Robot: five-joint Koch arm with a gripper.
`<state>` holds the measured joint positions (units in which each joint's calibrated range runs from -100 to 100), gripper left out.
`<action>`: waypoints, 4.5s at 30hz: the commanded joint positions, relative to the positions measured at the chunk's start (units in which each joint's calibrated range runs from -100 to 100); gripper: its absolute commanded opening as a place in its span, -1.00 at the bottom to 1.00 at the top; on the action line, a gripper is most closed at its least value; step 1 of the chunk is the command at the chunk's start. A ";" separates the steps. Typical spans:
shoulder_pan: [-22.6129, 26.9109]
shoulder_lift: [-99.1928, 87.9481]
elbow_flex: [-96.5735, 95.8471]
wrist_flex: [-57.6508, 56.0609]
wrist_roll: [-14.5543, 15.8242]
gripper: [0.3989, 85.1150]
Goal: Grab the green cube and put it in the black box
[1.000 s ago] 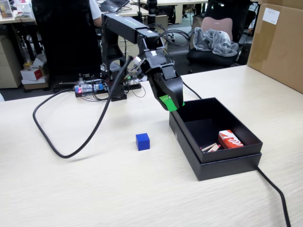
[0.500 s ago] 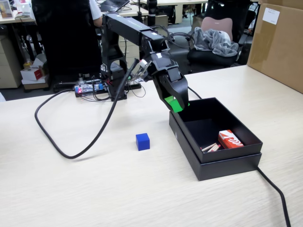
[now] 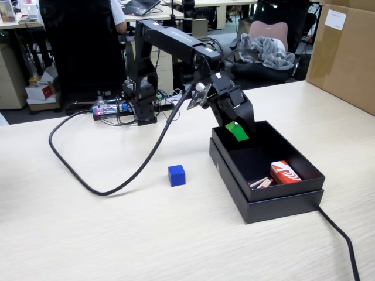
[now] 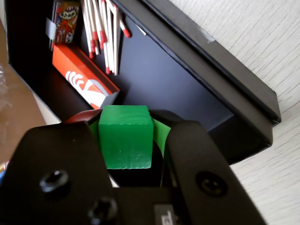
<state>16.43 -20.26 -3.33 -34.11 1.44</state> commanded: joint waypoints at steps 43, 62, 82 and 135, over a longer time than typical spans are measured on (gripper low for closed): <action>-2.34 -22.83 2.15 2.36 0.00 0.09; -17.05 -70.22 -42.63 2.44 -0.83 0.16; -20.32 -78.94 -89.69 37.69 -4.10 0.12; -19.78 -78.59 -94.04 37.52 -3.96 0.14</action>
<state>-3.35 -99.09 -96.90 5.46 -2.47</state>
